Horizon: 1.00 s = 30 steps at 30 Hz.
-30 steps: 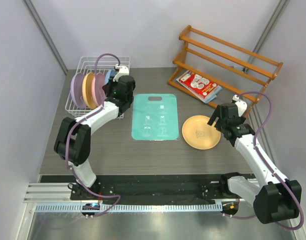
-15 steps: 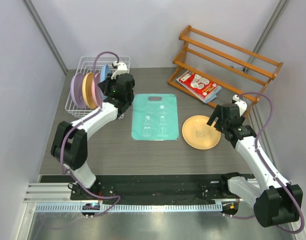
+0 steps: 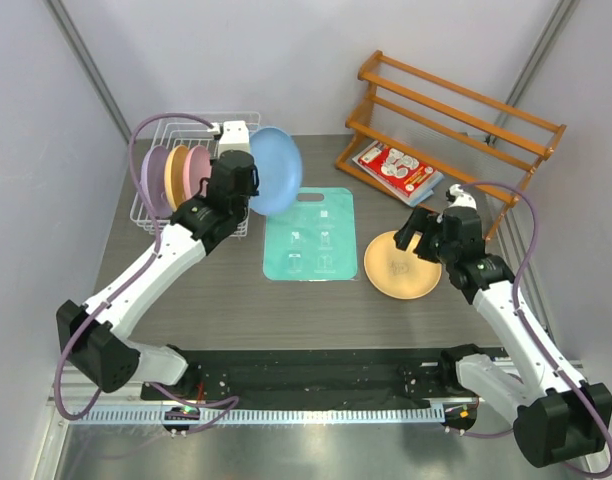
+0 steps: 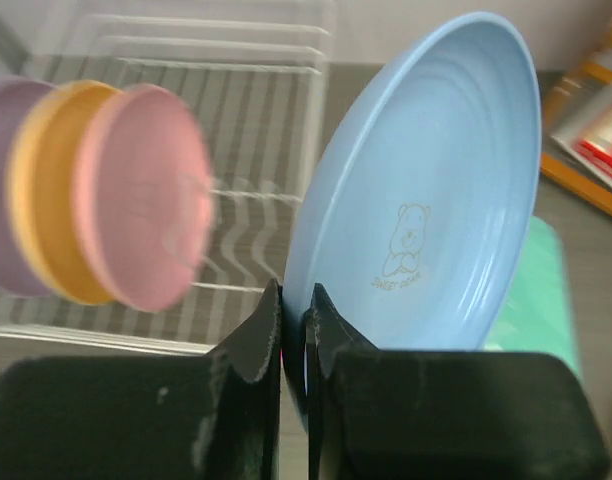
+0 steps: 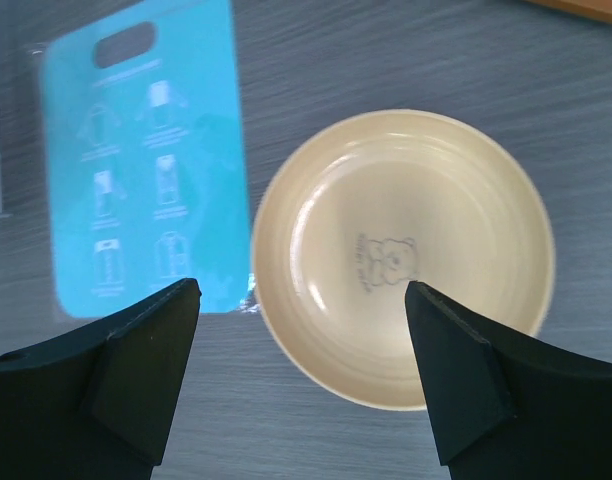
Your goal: Unload the plates from the dish rack
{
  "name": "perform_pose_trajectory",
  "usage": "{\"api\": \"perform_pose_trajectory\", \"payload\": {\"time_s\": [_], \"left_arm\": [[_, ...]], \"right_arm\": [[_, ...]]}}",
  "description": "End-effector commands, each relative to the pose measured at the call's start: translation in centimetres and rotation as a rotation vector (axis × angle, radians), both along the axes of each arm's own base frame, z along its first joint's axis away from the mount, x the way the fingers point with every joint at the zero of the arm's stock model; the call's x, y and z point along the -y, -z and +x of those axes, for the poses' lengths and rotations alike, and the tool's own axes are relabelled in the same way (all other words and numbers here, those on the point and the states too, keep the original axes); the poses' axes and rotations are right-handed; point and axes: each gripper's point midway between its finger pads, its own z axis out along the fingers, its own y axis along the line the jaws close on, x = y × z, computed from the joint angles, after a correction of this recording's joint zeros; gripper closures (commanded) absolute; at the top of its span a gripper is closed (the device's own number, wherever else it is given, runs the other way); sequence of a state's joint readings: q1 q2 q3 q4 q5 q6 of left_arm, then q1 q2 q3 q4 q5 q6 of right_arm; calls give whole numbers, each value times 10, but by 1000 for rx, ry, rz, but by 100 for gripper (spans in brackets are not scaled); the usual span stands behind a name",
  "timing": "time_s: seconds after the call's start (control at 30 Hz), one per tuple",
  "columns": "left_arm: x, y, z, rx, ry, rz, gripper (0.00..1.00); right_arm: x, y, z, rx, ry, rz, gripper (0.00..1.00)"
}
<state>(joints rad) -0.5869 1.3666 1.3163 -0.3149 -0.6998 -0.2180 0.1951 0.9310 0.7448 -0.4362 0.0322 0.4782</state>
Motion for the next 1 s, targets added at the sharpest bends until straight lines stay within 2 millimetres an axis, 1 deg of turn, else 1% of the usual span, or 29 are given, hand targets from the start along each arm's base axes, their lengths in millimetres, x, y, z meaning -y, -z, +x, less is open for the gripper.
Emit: {"api": "perform_pose_trajectory", "payload": {"time_s": [0.0, 0.07, 0.1, 0.2, 0.27, 0.4, 0.43, 0.5, 0.53, 0.57, 0.73, 0.83, 0.9, 0.93, 0.97], "left_arm": [[79, 30, -29, -165, 315, -359, 100], [87, 40, -31, -197, 336, -385, 100], [90, 42, -33, -204, 339, -406, 100], [101, 48, -39, -233, 382, -457, 100], [107, 51, -43, -245, 406, -478, 100], [112, 52, -48, -251, 419, -497, 100], [114, 52, -51, -254, 424, -507, 100], [120, 51, -53, -253, 444, -522, 100], [123, 52, -54, -259, 452, -525, 100], [125, 55, -55, -267, 454, -522, 100], [136, 56, -58, -273, 477, -532, 100], [143, 55, -59, -276, 494, -533, 100], [145, 54, -61, -271, 498, -532, 100], [144, 54, -61, -264, 492, -530, 100], [143, 53, -60, -256, 487, -530, 100]], "right_arm": [[-45, -54, 13, 192, -177, 109, 10], [-54, -59, 15, 204, -206, 135, 10], [-62, -63, 18, 223, -226, 149, 10], [-78, -69, 22, 238, -266, 194, 10], [-86, -74, 24, 251, -288, 215, 10], [-93, -72, 31, 238, -304, 224, 10], [-94, -67, 34, 223, -302, 223, 10], [-100, -69, 36, 232, -320, 231, 10], [-102, -67, 38, 226, -324, 230, 10], [-103, -68, 39, 229, -323, 234, 10], [-109, -57, 47, 194, -326, 221, 12], [-113, -47, 51, 165, -332, 211, 20], [-115, -40, 52, 146, -331, 203, 41], [-112, -39, 54, 145, -315, 193, 48], [-110, -37, 53, 139, -306, 183, 66]]}}
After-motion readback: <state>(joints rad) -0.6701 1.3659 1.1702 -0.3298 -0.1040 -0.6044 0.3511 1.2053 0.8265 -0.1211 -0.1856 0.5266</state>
